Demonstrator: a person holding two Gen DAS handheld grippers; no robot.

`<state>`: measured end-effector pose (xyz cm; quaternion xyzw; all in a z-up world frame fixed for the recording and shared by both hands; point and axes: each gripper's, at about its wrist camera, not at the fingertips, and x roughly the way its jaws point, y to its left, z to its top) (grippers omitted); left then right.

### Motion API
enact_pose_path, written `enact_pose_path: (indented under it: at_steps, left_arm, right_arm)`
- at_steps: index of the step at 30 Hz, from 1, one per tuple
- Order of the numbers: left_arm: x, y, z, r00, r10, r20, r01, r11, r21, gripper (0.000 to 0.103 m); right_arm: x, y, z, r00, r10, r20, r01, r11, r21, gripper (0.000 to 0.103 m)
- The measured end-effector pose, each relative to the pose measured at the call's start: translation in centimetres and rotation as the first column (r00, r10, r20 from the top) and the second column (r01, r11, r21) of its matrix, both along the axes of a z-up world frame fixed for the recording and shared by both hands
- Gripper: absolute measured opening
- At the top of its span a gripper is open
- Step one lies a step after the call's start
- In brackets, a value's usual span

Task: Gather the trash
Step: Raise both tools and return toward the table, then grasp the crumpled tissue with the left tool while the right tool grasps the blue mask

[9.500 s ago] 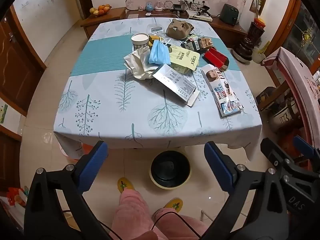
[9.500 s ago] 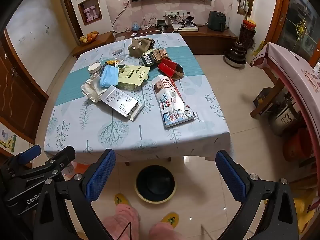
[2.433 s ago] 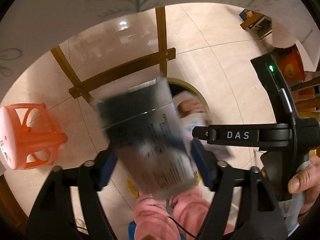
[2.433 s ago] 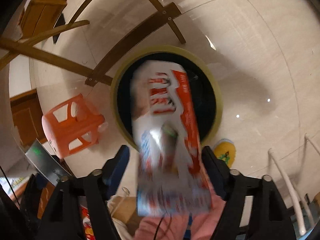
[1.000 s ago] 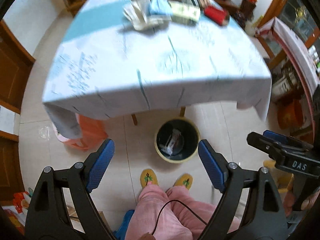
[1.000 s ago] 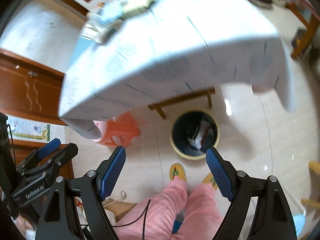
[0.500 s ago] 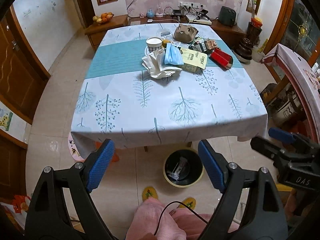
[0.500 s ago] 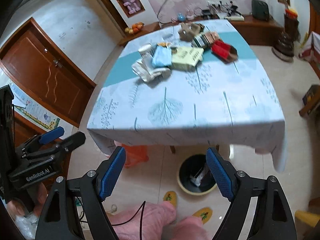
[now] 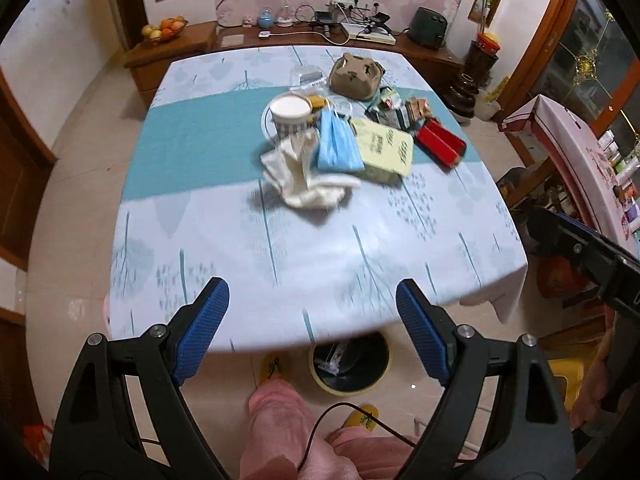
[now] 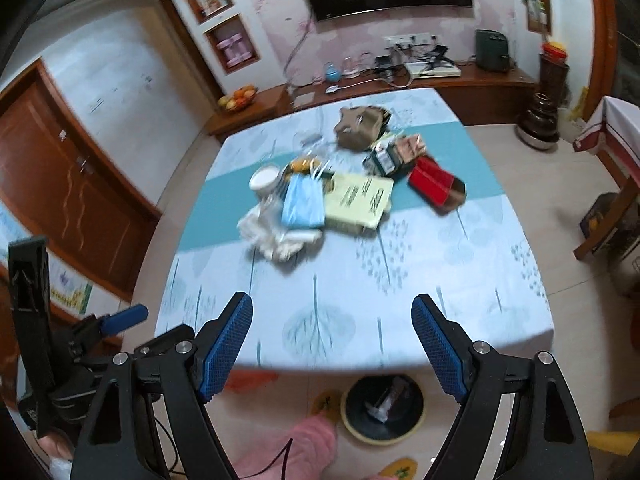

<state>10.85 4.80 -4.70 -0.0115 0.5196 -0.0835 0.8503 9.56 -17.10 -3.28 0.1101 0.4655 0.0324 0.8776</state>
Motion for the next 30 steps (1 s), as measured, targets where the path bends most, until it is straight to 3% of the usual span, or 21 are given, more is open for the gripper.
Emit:
enact_pose_path:
  at_steps: [6,13,16,26,29,30]
  left_arm:
    - [7.9,2.3,-2.6,0.996,-0.047,-0.075,0.042,0.997,-0.071,0.084]
    - [14.6,2.1,-7.7,0.977,-0.102,-0.186,0.086,0.992,-0.092,0.082]
    - [16.3,2.1,-9.5,0.970,-0.105,-0.220,0.080,0.990,-0.117,0.082]
    - [20.3,1.7,-12.8,0.959,-0.113,-0.261,0.092,0.992,-0.091,0.079]
    - [20.8,1.2,-13.4,0.954,-0.122,-0.274,0.098,0.990,-0.097,0.075]
    - [21.0,1.0,-13.6,0.951,-0.130,-0.281,0.104,0.989,-0.104,0.070]
  right_arm:
    - [6.8,2.2,-1.2,0.997,-0.066,-0.037,0.066,0.998,-0.020,0.081]
    - [12.1,3.4,-4.8,0.984,-0.139,-0.109,0.136,0.990,-0.033,0.077]
    - [13.3,3.4,-6.2,0.977,-0.164,-0.134,0.161,0.986,-0.032,0.076]
    - [17.0,4.0,-9.1,0.966,-0.197,-0.169,0.196,0.980,-0.021,0.076]
    - [18.0,4.4,-9.8,0.964,-0.194,-0.181,0.195,0.981,-0.014,0.076]
    - [18.4,4.5,-10.2,0.963,-0.192,-0.187,0.193,0.981,-0.012,0.076]
